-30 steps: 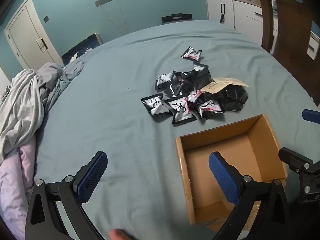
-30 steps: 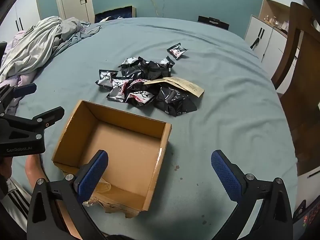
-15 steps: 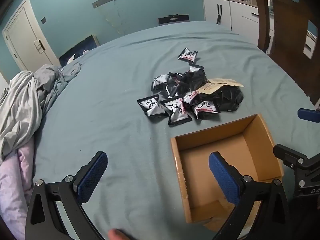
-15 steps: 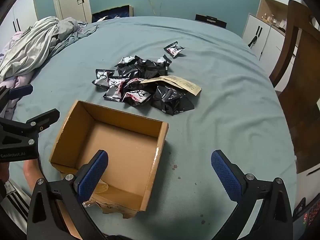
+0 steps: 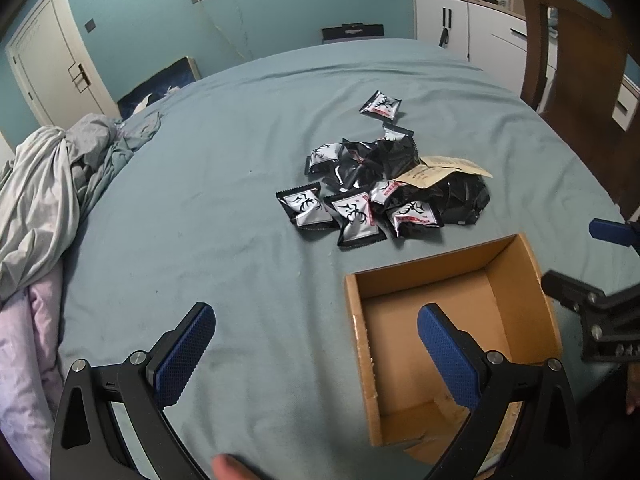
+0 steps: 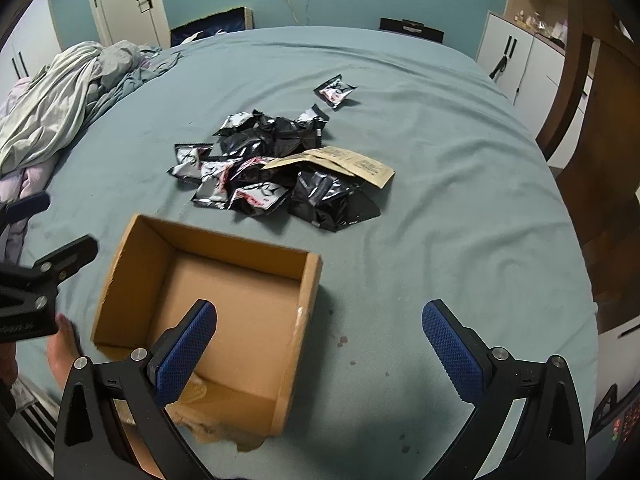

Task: Organize snacks
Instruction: 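Move the right tool toward the snack pile, then grasp a black snack packet from the pile with the right tool, then carry the black packet to the box with the right tool while the left tool grasps a white packet, then release both packets into the cardboard box, opening both tools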

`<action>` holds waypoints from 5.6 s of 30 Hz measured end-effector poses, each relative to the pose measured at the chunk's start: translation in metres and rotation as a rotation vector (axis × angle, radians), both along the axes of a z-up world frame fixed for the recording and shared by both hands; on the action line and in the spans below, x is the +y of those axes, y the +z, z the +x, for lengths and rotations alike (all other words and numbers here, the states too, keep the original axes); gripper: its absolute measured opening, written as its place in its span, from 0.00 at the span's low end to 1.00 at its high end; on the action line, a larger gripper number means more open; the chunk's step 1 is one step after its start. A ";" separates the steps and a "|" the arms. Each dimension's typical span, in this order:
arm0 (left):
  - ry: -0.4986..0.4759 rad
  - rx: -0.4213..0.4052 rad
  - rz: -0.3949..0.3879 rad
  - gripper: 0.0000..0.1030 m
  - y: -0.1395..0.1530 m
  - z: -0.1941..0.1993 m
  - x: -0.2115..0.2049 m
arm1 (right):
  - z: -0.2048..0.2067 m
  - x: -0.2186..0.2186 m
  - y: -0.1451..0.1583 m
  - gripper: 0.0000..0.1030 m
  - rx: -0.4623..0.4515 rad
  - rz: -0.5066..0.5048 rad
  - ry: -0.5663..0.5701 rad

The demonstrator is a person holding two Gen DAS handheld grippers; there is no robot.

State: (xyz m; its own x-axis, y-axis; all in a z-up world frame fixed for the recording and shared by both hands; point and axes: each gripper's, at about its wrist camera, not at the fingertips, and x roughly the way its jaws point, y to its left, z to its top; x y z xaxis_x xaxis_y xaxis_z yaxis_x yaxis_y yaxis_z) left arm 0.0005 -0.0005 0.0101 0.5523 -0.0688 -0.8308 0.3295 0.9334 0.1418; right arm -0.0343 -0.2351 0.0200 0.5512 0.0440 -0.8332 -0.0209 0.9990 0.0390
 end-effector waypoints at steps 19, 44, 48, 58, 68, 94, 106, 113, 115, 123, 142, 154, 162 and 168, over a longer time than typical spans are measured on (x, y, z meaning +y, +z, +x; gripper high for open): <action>0.012 0.010 0.002 1.00 -0.002 0.008 -0.002 | 0.083 -0.040 -0.027 1.00 0.099 0.167 -0.072; 0.159 0.041 -0.066 1.00 -0.017 0.050 0.026 | 0.159 -0.037 -0.079 0.41 0.214 0.282 -0.041; 0.170 0.039 -0.049 0.99 -0.024 0.058 0.028 | 0.146 -0.041 -0.064 0.40 0.186 0.325 -0.045; 0.138 0.055 -0.079 0.98 -0.029 0.076 0.027 | 0.066 -0.050 -0.003 0.40 0.040 0.387 -0.037; 0.136 0.069 -0.058 0.98 -0.049 0.128 0.007 | -0.036 -0.057 0.001 0.40 -0.041 0.417 -0.023; 0.254 0.166 -0.152 0.36 -0.054 0.153 0.029 | -0.045 -0.048 -0.002 0.40 -0.086 0.394 -0.073; -0.032 0.083 -0.143 0.36 0.015 0.019 -0.008 | -0.044 -0.057 -0.004 0.40 -0.088 0.416 -0.079; -0.111 0.096 -0.120 0.36 0.007 -0.029 -0.028 | -0.045 -0.054 -0.002 0.40 -0.088 0.403 -0.063; -0.121 0.100 -0.124 0.36 0.006 -0.034 -0.033 | -0.047 -0.049 0.001 0.40 -0.103 0.374 -0.047; -0.112 0.085 -0.166 0.71 0.004 -0.032 -0.029 | -0.049 -0.040 0.000 0.40 -0.101 0.320 -0.027; 0.029 0.006 -0.139 0.73 0.009 -0.015 -0.003 | -0.020 -0.010 -0.017 0.46 -0.010 0.315 0.061; 0.069 -0.033 -0.123 0.80 0.014 -0.019 0.004 | -0.046 -0.022 -0.010 0.77 -0.096 0.311 -0.067; 0.075 -0.060 -0.117 0.83 0.020 -0.029 0.004 | -0.057 -0.022 -0.004 0.77 -0.113 0.292 -0.071; 0.077 -0.055 -0.101 0.83 0.016 -0.030 0.003 | -0.055 -0.026 -0.003 0.77 -0.112 0.296 -0.081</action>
